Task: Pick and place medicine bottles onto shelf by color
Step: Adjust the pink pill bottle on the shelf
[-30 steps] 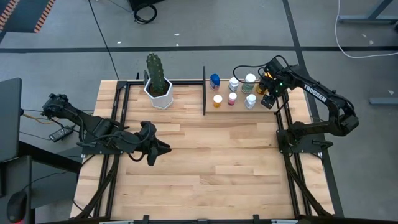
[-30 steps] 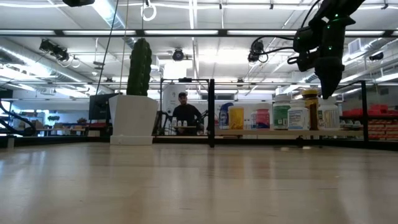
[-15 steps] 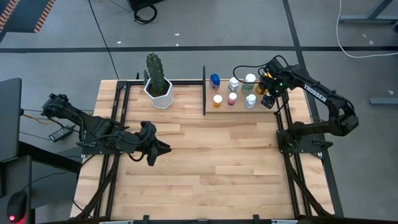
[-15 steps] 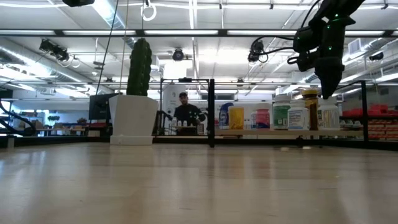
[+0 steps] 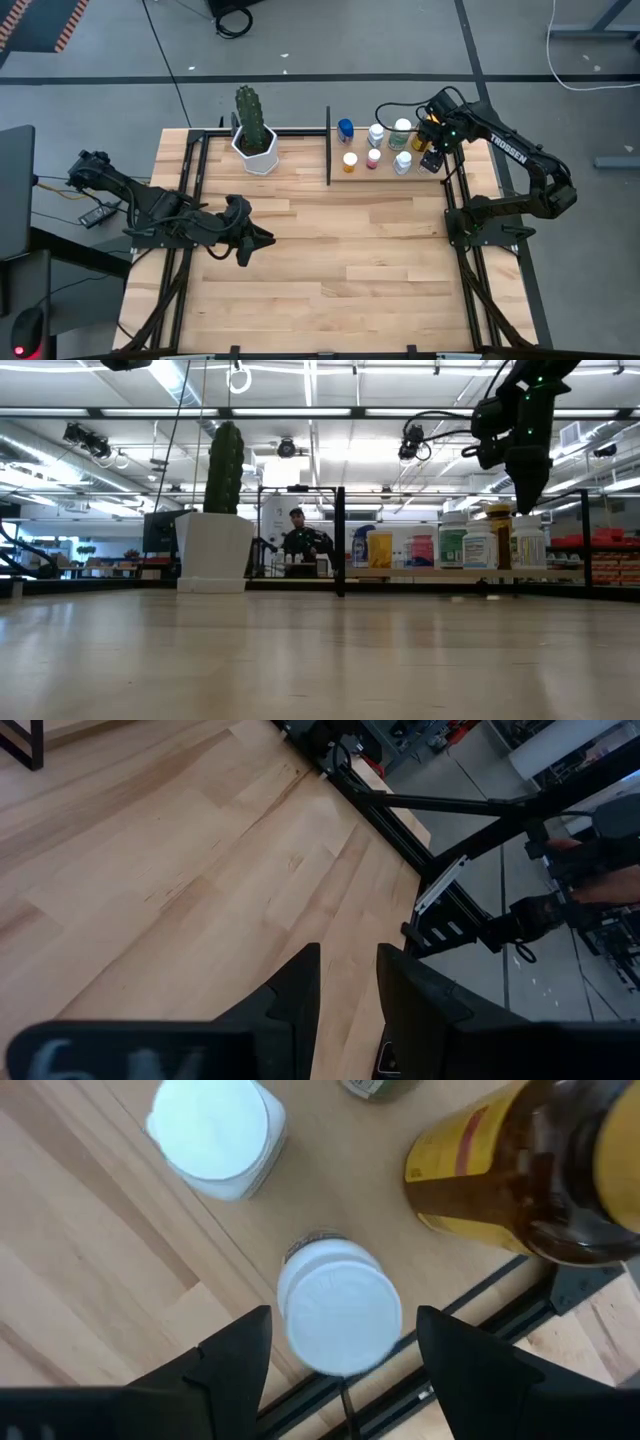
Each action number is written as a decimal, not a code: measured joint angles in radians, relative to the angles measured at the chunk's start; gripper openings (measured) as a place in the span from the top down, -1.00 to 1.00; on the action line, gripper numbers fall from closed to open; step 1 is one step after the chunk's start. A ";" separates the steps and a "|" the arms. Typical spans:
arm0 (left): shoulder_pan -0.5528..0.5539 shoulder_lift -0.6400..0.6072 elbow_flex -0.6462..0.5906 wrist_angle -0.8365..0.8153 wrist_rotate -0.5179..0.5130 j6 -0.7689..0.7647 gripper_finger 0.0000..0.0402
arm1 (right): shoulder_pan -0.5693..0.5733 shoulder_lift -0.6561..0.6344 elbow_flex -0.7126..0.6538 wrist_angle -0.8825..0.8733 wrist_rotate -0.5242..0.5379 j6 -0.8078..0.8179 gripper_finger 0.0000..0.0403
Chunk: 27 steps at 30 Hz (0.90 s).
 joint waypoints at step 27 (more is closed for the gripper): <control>0.000 0.000 0.000 0.000 0.000 0.005 0.47 | 0.417 0.008 0.149 0.272 0.039 0.229 -0.27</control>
